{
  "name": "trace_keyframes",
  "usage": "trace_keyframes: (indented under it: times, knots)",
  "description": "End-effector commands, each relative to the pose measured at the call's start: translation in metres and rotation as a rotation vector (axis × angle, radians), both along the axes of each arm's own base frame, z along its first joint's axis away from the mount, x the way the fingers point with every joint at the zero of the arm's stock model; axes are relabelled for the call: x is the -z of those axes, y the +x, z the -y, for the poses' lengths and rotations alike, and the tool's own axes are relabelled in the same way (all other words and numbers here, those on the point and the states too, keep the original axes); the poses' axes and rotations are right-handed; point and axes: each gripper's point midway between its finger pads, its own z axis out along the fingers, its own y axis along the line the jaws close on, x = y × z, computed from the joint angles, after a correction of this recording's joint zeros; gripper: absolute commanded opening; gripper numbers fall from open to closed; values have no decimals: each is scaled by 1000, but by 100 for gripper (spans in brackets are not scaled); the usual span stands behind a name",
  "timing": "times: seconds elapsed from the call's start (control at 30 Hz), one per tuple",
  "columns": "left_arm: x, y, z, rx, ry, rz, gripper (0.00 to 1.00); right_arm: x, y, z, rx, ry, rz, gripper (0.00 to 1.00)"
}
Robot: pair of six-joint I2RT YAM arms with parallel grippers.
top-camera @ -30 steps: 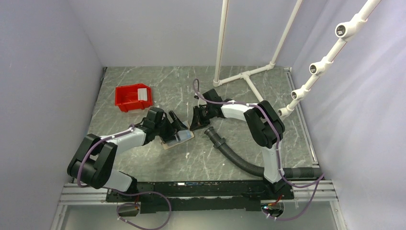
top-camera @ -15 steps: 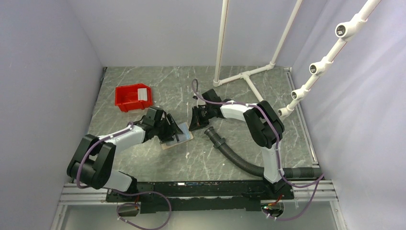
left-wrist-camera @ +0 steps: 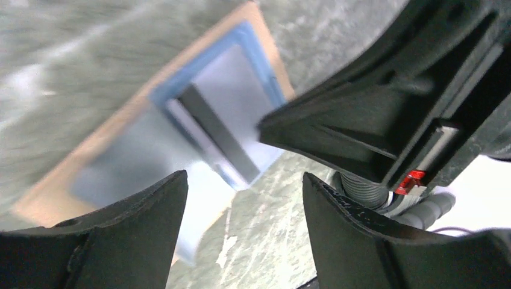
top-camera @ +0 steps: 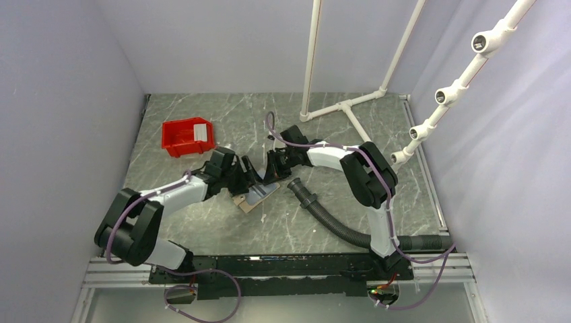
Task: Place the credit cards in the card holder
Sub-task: Insert the credit card into the card holder.
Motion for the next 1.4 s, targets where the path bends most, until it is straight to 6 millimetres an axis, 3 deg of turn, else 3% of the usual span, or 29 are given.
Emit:
trace_keyframes:
  times: [0.0,0.1,0.23,0.47,0.67,0.83,1.07,1.37]
  knots:
    - [-6,-2,-34,-88,17,-5,76,-8,7,-2,-8,3,44,12]
    - [-11,-2,-39,-86,5,-8,76,-12,9,2,-4,-10,60,16]
    - [-24,7,-22,-37,-81,27,62,-22,17,10,11,-31,93,28]
    - [-36,12,2,43,-156,64,39,-19,20,20,25,-37,86,32]
    - [-12,13,11,46,-146,-7,21,-17,19,20,22,-23,69,33]
    - [14,11,1,8,-72,-68,10,-17,18,21,20,-23,67,33]
    - [45,8,-7,-28,-30,-128,5,-27,22,26,30,-23,91,35]
    - [54,4,-13,-39,-8,-153,5,-23,22,31,37,-12,72,38]
